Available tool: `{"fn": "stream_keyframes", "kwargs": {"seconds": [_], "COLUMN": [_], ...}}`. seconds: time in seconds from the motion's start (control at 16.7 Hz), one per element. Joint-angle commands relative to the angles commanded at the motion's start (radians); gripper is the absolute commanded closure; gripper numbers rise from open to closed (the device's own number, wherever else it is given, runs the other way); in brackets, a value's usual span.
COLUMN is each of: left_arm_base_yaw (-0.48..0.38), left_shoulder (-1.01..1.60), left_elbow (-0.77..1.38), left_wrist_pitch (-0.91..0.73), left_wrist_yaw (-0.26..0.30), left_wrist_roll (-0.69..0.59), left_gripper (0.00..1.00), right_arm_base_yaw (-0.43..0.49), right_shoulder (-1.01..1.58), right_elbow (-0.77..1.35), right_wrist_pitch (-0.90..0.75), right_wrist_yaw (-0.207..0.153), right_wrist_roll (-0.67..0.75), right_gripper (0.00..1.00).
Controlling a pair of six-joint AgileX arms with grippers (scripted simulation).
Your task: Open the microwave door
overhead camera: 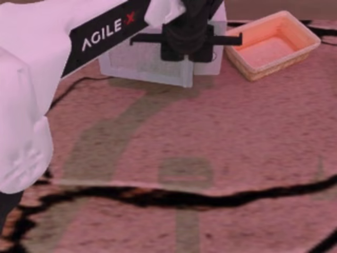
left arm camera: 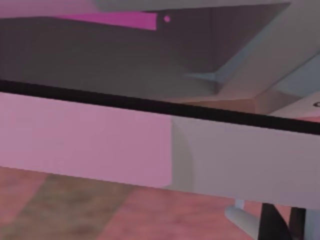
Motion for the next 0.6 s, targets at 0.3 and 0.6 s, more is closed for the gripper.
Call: {"fn": "stream_keyframes", "kwargs": {"seconds": [0.3,0.6], "left_arm_base_yaw": [-0.007,0.003], "left_shoulder": [0.004,-0.06], "left_elbow": [0.0,-0.109], "left_wrist_pitch": [0.001,0.053], "left_wrist_yaw": [0.004,0.026], "left_wrist_roll": [-0.003,0.055], "left_gripper": [1.0,1.0], "right_arm_base_yaw": [0.0,0.0], "right_shoulder": [0.0,0.0], "right_elbow": [0.0,0.0], "right_wrist_pitch": [0.0,0.0], "right_wrist_yaw": [0.0,0.0], "right_wrist_roll": [0.0,0.0], "right_gripper": [0.0,0.0]}}
